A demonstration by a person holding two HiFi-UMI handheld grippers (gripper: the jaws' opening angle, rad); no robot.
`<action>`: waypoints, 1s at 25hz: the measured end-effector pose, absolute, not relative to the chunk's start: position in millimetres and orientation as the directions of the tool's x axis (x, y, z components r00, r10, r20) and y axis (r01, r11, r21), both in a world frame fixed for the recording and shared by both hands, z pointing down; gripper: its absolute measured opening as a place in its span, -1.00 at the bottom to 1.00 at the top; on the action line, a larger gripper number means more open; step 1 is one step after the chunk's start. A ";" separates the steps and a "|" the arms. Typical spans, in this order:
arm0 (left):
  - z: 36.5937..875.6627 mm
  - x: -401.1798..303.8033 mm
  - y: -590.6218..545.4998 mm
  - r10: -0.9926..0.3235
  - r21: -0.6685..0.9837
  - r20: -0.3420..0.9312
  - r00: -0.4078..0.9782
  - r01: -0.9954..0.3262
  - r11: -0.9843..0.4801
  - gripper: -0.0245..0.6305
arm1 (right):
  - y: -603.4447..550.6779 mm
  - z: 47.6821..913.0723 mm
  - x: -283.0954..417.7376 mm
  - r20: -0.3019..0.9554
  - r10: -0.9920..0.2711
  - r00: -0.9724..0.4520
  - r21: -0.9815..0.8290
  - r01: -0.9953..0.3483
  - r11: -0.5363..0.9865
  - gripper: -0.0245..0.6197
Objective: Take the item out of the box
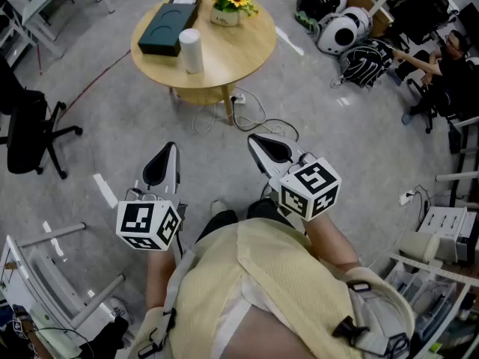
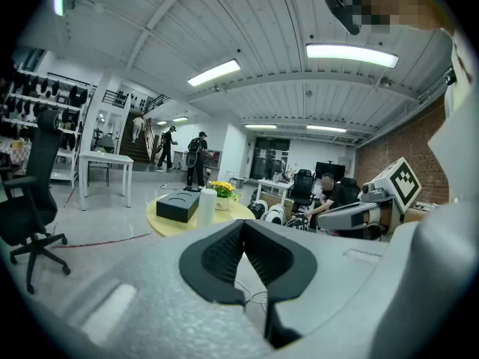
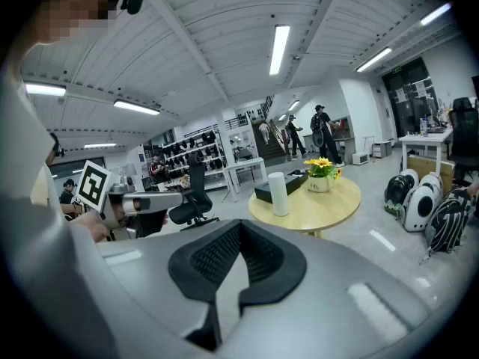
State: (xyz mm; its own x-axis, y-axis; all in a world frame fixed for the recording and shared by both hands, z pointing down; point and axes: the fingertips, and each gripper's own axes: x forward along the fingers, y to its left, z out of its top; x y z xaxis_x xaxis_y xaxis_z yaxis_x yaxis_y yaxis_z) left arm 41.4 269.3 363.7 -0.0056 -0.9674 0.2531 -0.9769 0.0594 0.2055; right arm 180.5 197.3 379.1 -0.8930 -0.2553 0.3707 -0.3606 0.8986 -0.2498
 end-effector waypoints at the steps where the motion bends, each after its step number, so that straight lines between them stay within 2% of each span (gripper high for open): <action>1: 363.1 39.9 268.4 -0.969 0.210 0.247 -0.003 -0.976 0.056 -0.91 | 197.0 379.7 177.5 0.374 -0.254 -0.892 -0.247 -0.360 0.900 -0.91; 10: 364.0 19.0 288.0 -0.975 0.242 0.221 0.014 -0.970 0.041 -0.91 | 201.1 375.2 157.7 0.368 -0.266 -0.891 -0.259 -0.373 0.891 -0.91; 25: 392.7 -4.3 294.6 -0.962 0.226 0.268 0.047 -0.974 0.015 -0.91 | 210.4 398.6 126.8 0.411 -0.208 -0.888 -0.297 -0.346 0.890 -0.91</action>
